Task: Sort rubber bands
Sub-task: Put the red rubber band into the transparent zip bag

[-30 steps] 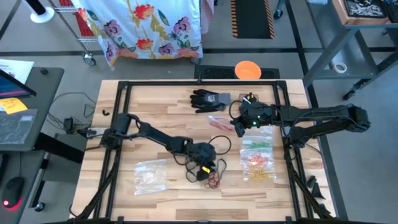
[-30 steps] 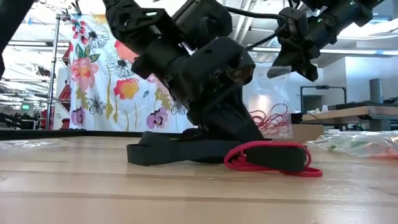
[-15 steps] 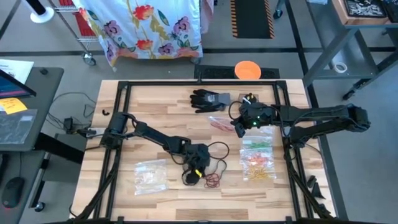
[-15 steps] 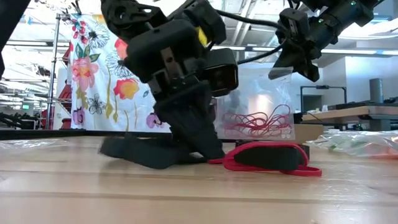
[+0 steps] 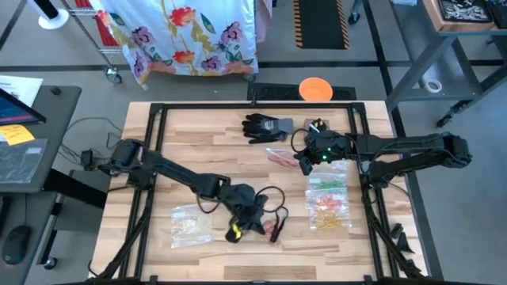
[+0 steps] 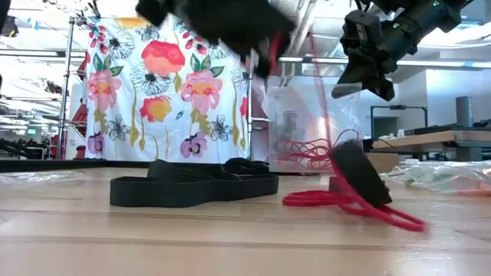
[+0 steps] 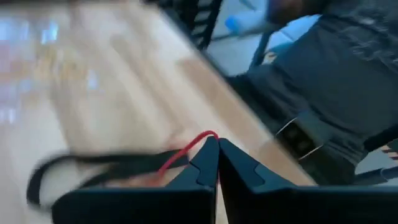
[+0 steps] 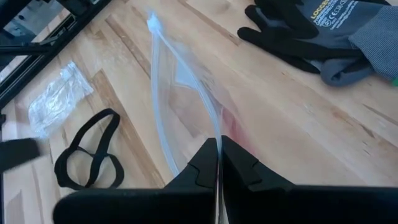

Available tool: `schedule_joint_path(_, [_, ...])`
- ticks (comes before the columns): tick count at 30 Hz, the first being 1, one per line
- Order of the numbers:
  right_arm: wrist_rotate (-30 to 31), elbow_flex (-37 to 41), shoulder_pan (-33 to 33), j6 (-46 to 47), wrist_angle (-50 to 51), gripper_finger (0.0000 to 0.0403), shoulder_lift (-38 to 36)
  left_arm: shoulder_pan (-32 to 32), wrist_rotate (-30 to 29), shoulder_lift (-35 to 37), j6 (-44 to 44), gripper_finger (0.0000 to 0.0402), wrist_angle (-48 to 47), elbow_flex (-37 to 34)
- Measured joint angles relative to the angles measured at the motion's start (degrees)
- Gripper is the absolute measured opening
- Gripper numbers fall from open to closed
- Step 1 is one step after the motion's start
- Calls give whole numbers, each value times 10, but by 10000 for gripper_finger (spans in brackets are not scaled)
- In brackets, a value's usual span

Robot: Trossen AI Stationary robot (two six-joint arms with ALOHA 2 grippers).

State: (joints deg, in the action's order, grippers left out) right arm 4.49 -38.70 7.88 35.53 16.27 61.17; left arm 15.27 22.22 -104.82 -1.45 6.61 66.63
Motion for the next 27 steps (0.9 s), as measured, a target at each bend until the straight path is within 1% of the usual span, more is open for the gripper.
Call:
schedule_joint_path(2, [0, 0, 0, 0, -1, 11, 0, 7, -18, 21, -18, 1, 7, 0])
schedule_joint_path(4, [0, 0, 0, 0, 0, 11, 0, 10, -71, 47, -34, 0, 12, 0])
schedule_joint_path(5, [0, 0, 0, 0, -1, 11, 0, 10, -116, 63, -39, 0, 20, 0])
schedule_joint_path(9, [0, 0, 0, 0, -4, 11, 0, 10, -332, 118, -60, 0, 33, 1])
schedule_joint_path(10, [0, 0, 0, 0, -4, 11, 0, 7, -369, 125, -74, 0, 37, 1])
schedule_joint_path(11, [0, 0, 0, 0, -6, 11, 0, 4, -391, 129, -87, 0, 48, 1])
schedule_joint_path(12, [0, 0, 0, 0, -8, 11, 0, -1, -403, 133, -101, 0, 61, 1])
schedule_joint_path(15, [0, 0, 0, 0, -18, 11, 0, -21, -405, 135, -132, 0, 111, 1])
schedule_joint_path(20, [0, 0, 0, 0, -21, 11, 0, -72, -405, 134, -166, 0, 146, 1])
schedule_joint_path(24, [0, 0, 0, 0, -21, 11, 0, -119, -404, 134, -158, 0, 165, 1])
schedule_joint_path(25, [0, 0, 0, 0, -21, 11, 0, -132, -398, 135, -150, 0, 164, 1])
schedule_joint_path(27, [0, 0, 0, 0, -22, 11, 0, -160, -364, 135, -128, 0, 156, 1])
